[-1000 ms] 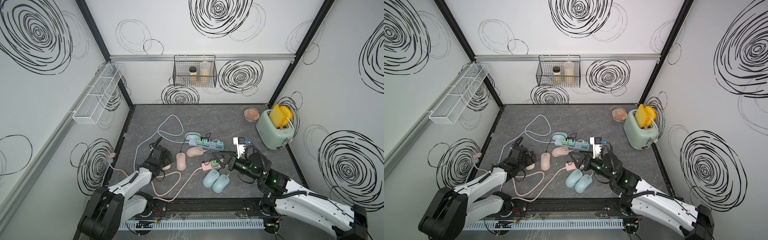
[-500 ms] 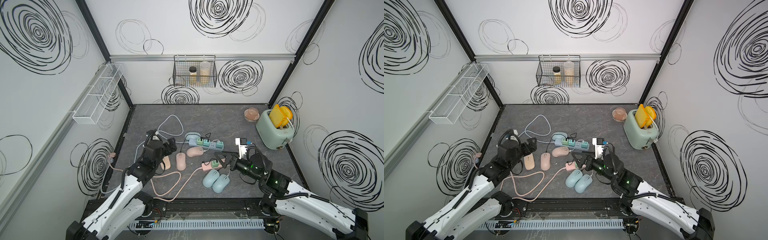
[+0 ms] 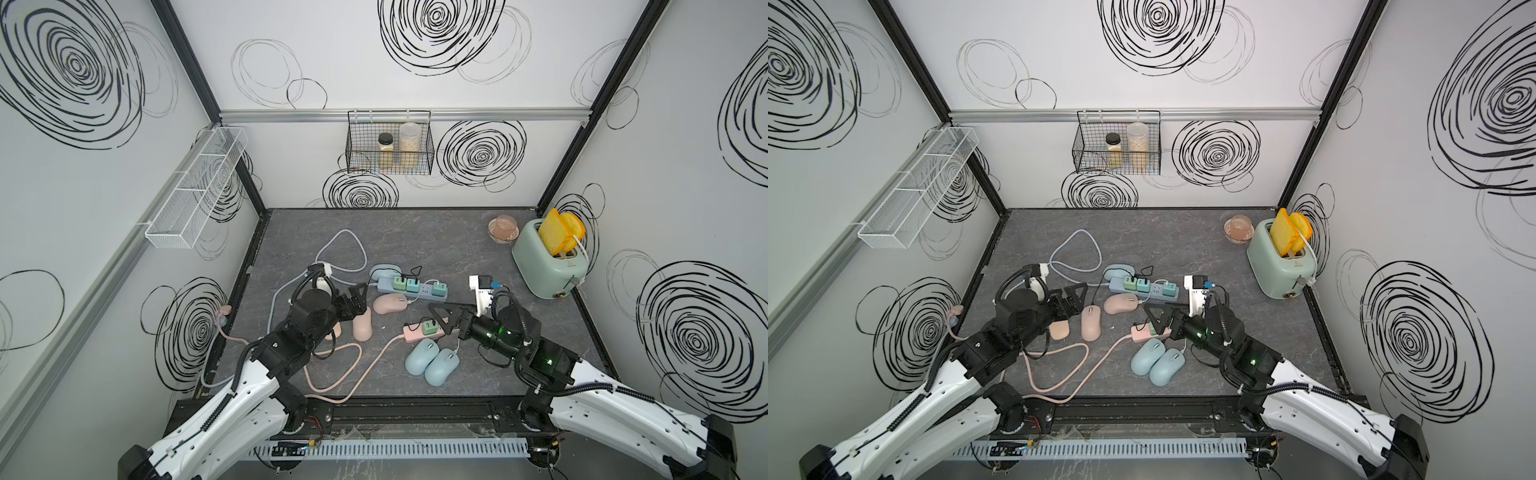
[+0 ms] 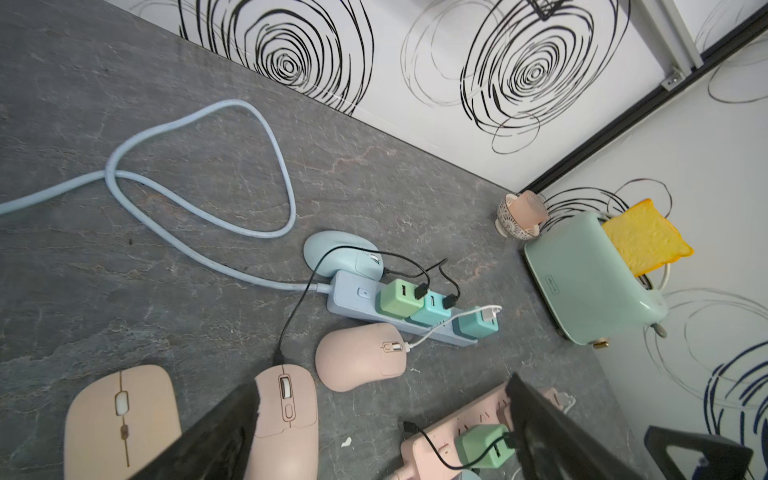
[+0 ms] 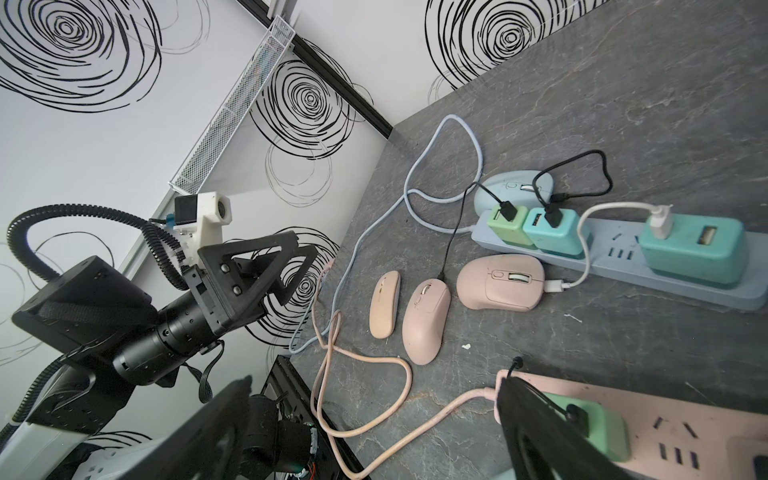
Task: Unplug the wireless mouse
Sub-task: Remove the plug from the socket.
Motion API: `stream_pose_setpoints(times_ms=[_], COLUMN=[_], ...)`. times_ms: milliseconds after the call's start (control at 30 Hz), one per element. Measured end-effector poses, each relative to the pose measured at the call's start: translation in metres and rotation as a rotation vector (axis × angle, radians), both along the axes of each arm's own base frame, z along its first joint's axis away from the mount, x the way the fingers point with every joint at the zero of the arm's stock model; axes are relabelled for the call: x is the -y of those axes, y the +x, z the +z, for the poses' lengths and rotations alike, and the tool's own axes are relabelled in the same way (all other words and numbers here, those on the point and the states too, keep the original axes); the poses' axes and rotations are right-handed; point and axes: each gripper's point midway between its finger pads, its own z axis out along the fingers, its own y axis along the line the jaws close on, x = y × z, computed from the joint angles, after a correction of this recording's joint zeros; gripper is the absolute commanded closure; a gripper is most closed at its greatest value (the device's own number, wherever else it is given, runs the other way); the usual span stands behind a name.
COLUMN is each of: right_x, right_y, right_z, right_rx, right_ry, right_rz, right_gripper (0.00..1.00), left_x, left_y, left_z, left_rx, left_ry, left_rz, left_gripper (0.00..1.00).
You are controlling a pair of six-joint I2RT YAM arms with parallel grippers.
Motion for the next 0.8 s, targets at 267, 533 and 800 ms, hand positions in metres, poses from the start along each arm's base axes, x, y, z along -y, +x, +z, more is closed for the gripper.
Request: stream_pose_setpoints(times_ms=[267, 533, 800], right_x=[0.002, 0.001, 0.001], right_y=[0.002, 0.001, 0.001], right_z=[-0.001, -0.002, -0.002], right_rx=[-0.002, -0.008, -0.011], right_ry=[-0.002, -0.004, -0.001], right_rz=[-0.010, 0.001, -0.001], right_gripper=[0.05, 0.05, 0.05], left_x=[0.020, 0.031, 0.040], left_y=[-0.009, -0.015, -0.020], left_z=[-0.008, -0.014, -0.018], left_rx=[-0.020, -0.031, -0.036], left_ry=[0.025, 0.048, 0.064], left_rz=[-0.069, -0.104, -0.135], left_gripper=[0.02, 0.03, 0.03])
